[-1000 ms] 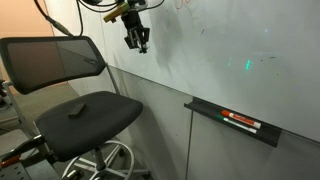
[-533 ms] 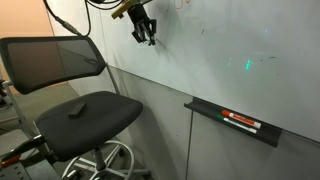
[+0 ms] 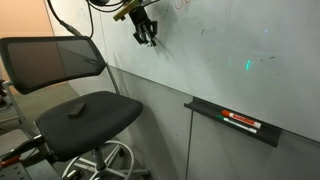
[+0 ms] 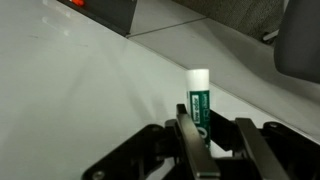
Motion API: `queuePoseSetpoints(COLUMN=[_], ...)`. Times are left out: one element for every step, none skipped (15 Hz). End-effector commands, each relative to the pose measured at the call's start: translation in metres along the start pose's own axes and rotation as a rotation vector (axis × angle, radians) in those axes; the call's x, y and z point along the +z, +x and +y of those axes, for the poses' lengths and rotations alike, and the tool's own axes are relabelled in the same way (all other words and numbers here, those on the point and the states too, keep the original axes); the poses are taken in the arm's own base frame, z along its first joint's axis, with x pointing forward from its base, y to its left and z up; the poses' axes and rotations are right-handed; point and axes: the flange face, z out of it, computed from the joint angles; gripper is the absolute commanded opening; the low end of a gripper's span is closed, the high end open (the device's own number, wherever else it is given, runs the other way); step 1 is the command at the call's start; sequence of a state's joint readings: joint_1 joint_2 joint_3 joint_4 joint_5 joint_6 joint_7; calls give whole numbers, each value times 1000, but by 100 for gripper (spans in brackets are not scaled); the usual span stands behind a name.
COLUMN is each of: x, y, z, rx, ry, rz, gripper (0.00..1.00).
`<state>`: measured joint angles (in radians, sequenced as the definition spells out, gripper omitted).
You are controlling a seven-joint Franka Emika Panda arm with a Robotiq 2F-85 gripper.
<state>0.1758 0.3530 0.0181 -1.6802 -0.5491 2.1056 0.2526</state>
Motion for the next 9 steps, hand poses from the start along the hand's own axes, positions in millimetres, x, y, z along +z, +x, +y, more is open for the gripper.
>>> queuePoseSetpoints(x=[9, 16, 23, 29, 35, 41, 45, 48, 50], y=[5, 3, 0, -2, -3, -3, -4, -4, -4], z=[0, -1, -2, -1, 2, 5, 8, 13, 18], rx=[-10, -6, -9, -11, -6, -1, 3, 10, 19], ry=[-23, -15, -17, -20, -19, -23, -27, -35, -43], rz=[-9, -25, -37, -45, -54, -58, -56, -56, -57], gripper=[10, 10, 10, 10, 10, 10, 10, 10, 10])
